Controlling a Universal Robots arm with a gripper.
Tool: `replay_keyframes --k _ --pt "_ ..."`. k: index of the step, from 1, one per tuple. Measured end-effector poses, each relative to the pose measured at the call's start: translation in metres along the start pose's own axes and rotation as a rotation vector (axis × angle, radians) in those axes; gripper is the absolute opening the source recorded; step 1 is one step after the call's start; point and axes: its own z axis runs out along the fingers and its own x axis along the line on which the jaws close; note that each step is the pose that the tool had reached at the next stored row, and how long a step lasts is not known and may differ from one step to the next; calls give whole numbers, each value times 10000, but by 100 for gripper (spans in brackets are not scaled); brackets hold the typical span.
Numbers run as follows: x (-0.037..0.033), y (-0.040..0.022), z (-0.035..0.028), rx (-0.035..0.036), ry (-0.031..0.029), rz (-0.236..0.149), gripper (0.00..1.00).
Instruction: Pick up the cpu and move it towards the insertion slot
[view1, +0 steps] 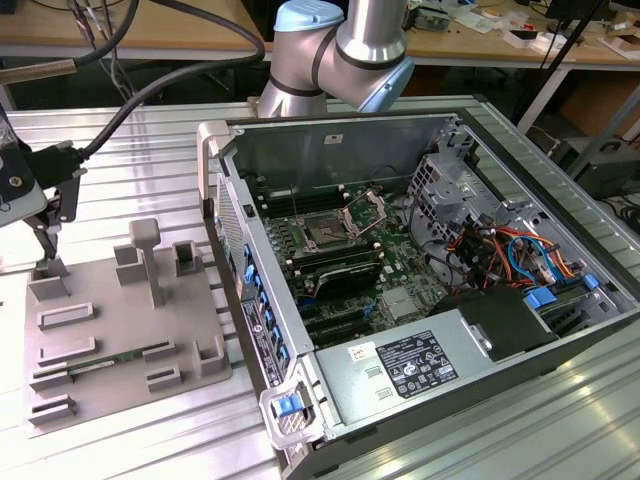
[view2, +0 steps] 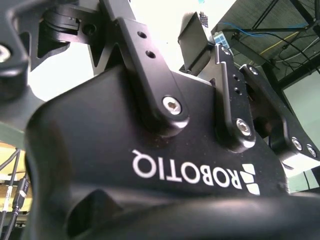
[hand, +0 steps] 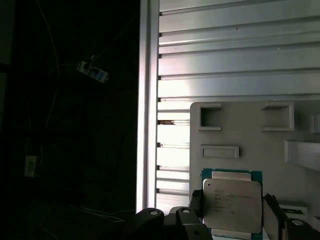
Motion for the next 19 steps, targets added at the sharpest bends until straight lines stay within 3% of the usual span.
replay_keyframes --k 19 --pt "-1 6 -127 0 0 -1 54"
